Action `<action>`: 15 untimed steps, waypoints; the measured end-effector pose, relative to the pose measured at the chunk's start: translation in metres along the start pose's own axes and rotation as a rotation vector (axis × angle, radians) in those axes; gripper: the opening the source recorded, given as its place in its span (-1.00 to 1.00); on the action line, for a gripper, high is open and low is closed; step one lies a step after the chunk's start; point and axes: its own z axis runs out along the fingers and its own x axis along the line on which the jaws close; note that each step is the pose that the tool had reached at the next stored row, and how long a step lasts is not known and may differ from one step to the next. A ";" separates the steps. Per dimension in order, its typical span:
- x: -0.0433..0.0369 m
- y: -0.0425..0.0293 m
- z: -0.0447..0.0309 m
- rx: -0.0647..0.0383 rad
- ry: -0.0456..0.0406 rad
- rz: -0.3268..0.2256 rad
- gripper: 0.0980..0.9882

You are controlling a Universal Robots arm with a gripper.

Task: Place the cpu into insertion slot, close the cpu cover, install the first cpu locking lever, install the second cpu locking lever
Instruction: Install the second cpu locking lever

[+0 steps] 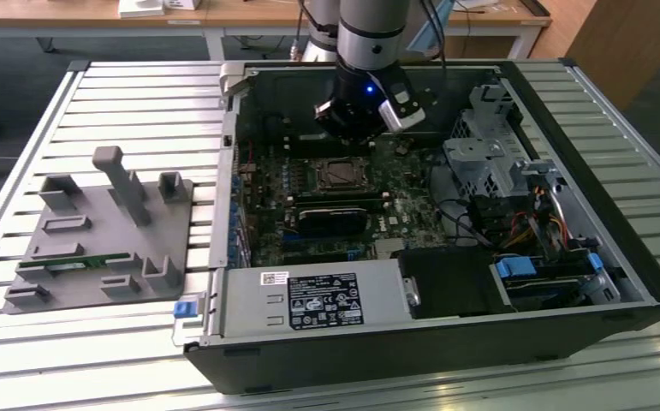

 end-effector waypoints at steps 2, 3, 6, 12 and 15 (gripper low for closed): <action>0.0000 -0.0059 -0.0005 0.000 0.0001 0.000 -0.98; 0.0000 -0.0091 -0.0007 0.000 0.0001 0.000 -0.98; 0.0000 -0.0181 -0.0014 0.000 0.0000 0.000 -0.98; 0.0000 -0.0326 -0.0025 0.000 0.0002 0.000 -0.98; 0.0000 -0.0383 -0.0029 0.000 0.0002 0.000 -0.98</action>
